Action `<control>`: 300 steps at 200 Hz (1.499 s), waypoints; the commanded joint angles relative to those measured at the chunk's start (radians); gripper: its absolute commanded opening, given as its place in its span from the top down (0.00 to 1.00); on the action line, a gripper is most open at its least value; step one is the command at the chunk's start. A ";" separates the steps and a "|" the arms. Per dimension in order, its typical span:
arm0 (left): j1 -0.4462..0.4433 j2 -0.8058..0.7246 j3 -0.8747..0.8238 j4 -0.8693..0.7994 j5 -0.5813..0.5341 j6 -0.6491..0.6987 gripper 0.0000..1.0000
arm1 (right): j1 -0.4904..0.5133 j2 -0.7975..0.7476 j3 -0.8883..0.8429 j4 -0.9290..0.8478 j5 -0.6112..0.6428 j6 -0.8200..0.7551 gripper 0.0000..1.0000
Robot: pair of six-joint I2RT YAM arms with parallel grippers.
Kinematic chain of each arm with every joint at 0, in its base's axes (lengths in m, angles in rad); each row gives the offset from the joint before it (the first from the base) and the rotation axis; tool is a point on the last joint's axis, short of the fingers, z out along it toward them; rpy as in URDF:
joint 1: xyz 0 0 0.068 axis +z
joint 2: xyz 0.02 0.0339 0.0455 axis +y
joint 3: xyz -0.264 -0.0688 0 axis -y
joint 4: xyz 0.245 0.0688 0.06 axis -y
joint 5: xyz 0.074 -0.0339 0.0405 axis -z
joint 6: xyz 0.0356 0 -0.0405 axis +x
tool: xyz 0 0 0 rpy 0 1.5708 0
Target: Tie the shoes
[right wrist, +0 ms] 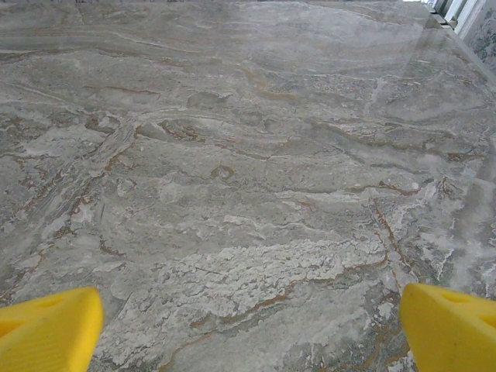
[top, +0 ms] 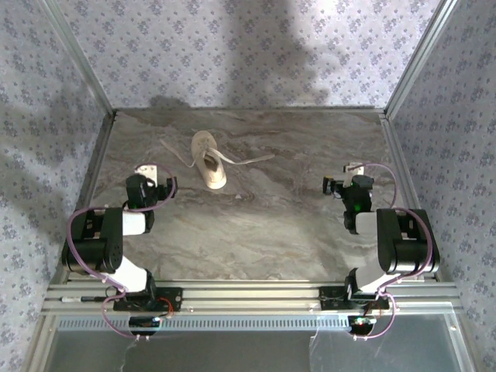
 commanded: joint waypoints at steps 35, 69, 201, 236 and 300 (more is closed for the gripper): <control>0.009 0.003 0.010 0.029 0.021 -0.011 0.00 | -0.007 0.002 0.014 -0.001 -0.008 -0.012 0.00; 0.011 0.003 0.011 0.028 0.023 -0.012 0.00 | -0.008 0.002 0.015 -0.003 -0.010 -0.012 0.00; -0.006 -0.048 0.466 -0.753 0.103 -0.188 0.07 | 0.460 0.123 0.852 -1.025 0.065 0.049 0.16; -0.027 0.132 0.644 -0.917 0.224 -0.283 0.17 | 0.696 0.494 1.357 -1.309 -0.019 0.041 0.20; -0.065 0.294 0.775 -1.014 0.293 -0.296 0.20 | 0.771 0.931 1.930 -1.591 0.025 0.139 0.23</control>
